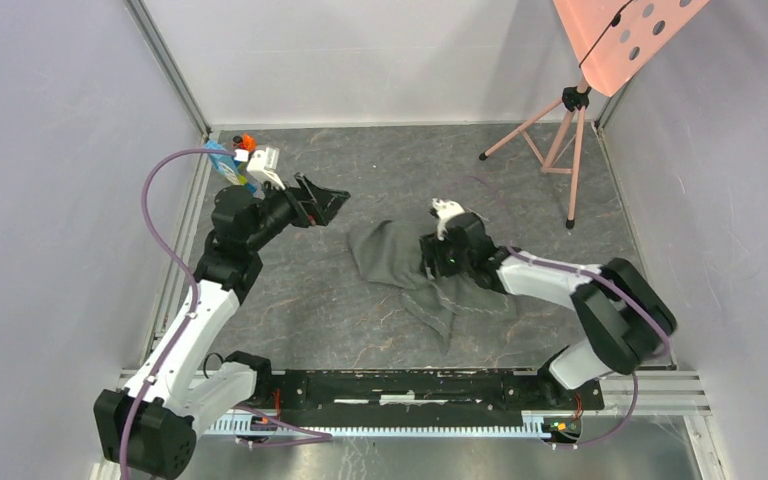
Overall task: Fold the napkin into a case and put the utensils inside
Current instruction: Move the crumpled napkin to the corner of the board.
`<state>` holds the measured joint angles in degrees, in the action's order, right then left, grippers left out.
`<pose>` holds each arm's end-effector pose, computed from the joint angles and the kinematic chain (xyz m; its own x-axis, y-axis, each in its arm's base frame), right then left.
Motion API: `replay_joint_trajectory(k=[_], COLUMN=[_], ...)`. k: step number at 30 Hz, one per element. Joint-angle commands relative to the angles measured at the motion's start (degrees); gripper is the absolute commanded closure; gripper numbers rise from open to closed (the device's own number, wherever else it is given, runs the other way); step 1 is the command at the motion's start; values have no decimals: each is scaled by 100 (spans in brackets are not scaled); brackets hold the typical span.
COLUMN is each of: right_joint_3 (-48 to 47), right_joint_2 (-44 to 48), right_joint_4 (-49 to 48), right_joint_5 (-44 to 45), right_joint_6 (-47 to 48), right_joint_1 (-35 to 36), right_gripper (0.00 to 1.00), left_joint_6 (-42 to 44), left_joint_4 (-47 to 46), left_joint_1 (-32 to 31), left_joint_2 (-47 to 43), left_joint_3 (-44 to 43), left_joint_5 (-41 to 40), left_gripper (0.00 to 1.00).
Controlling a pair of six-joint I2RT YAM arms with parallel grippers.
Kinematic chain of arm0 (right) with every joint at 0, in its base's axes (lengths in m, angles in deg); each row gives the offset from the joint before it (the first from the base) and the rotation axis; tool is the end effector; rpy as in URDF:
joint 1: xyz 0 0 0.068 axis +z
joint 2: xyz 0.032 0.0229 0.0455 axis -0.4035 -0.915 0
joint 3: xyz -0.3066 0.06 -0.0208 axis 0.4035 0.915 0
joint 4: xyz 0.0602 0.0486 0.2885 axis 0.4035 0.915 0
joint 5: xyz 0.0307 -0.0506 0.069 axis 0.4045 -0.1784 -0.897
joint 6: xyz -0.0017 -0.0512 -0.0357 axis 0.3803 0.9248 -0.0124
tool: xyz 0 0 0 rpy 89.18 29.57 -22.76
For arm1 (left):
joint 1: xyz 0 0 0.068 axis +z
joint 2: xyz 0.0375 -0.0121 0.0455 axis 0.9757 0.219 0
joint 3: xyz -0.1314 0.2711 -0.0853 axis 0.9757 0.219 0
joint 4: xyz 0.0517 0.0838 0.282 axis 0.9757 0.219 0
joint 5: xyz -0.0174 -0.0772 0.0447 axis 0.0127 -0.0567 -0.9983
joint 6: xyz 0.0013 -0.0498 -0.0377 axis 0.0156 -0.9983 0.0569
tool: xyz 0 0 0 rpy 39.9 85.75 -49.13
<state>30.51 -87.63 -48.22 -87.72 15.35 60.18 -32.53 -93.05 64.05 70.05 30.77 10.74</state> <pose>0.2517 0.1847 0.1658 -0.7156 -0.1260 -0.6870 -0.3753 0.8990 0.2260 0.2368 -0.0746 0.3672 -0.3609 -0.3963 -0.8442 0.4647 0.7084 -0.5312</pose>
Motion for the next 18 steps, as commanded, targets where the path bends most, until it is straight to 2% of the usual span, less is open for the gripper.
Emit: replay_joint_trajectory(k=[1, 5, 12, 18], right_joint_3=[-1321, -1600, -373, 720], right_joint_2=[-609, -327, 1342, 2323], right_joint_4=[-440, 245, 1672, 1726], right_joint_5=[-432, 208, 1398, 519], right_joint_6=[428, 441, 246, 231], right_joint_1=[469, 840, 720, -942], right_gripper=[29, 26, 19, 20], left_joint_6=[510, 841, 1027, 897], left_joint_4=[526, 1166, 1983, 2251], left_joint_1=[-538, -1029, -1283, -1281], left_joint_2=[211, 576, 700, 846], left_joint_3=[-385, -675, -1092, -1222], left_joint_5=[-536, -1016, -1925, -2101], left_gripper=[0, 0, 0, 0])
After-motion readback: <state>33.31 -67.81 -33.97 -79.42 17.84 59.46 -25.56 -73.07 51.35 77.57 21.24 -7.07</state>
